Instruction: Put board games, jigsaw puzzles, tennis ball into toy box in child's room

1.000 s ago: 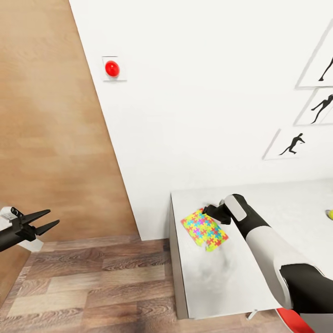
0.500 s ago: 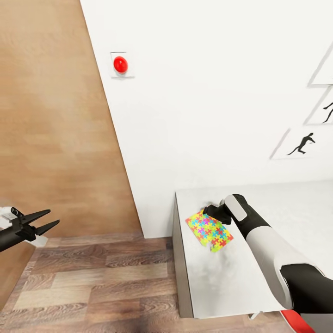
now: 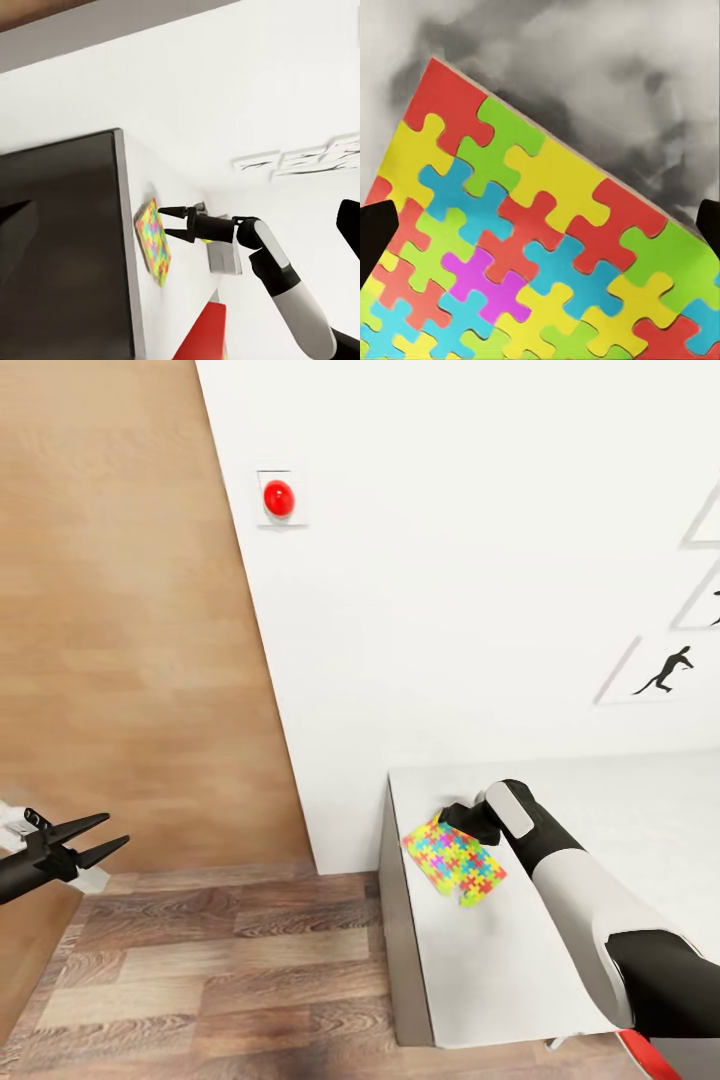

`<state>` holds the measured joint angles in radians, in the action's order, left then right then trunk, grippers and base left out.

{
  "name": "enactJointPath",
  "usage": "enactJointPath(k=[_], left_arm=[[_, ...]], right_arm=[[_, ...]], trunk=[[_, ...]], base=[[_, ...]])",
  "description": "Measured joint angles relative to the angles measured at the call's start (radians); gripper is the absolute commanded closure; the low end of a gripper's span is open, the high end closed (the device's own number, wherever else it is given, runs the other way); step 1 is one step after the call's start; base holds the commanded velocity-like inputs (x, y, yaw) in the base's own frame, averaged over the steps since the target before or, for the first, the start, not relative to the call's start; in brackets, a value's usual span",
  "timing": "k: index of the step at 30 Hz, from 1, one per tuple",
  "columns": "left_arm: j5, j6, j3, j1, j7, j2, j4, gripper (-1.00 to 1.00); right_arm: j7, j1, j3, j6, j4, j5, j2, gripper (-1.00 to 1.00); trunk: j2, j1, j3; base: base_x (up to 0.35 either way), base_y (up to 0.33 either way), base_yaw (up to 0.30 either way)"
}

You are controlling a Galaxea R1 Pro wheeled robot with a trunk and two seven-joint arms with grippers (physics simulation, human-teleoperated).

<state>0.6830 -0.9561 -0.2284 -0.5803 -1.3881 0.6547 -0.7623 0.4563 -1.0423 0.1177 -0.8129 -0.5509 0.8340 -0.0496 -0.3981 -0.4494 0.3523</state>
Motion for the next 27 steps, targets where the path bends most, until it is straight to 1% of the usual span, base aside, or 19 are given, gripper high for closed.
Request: enactJointPath(k=[5,8,13,18,21,27], left_arm=[[0.000,0.000,-0.001,0.000,0.000,0.000,0.000,-1.00],[0.000,0.000,-0.001,0.000,0.000,0.001,0.001,-1.00],[0.000,0.000,-0.001,0.000,0.000,0.001,0.000,-1.00],[0.001,0.000,0.000,0.000,0.000,0.001,0.001,-1.00],[0.000,0.000,0.000,0.001,0.000,0.001,0.001,-1.00],[0.000,0.000,-0.001,0.000,0.000,0.002,0.001,-1.00]], right_arm=[[0.000,0.000,0.001,0.000,0.000,0.000,0.000,-1.00],[0.000,0.000,0.001,0.000,0.000,0.000,0.000,-1.00],[0.000,0.000,0.001,0.000,0.000,0.000,0.000,-1.00],[0.000,0.000,0.000,0.000,0.000,0.000,0.000,-1.00],[0.000,0.000,0.001,0.000,0.000,0.000,0.000,-1.00],[0.000,0.000,0.001,0.000,0.000,0.001,0.000,-1.00]], trunk=[[0.000,0.000,0.000],[0.000,0.000,0.000],[0.000,0.000,0.000],[0.000,0.000,0.000],[0.000,0.000,0.000],[0.000,0.000,0.000]], base=[[0.000,0.270,0.000],[0.000,0.110,0.000],[0.000,0.003,0.000],[-0.028,-0.158,0.000],[-0.017,-0.057,0.000],[-0.004,0.108,0.000]])
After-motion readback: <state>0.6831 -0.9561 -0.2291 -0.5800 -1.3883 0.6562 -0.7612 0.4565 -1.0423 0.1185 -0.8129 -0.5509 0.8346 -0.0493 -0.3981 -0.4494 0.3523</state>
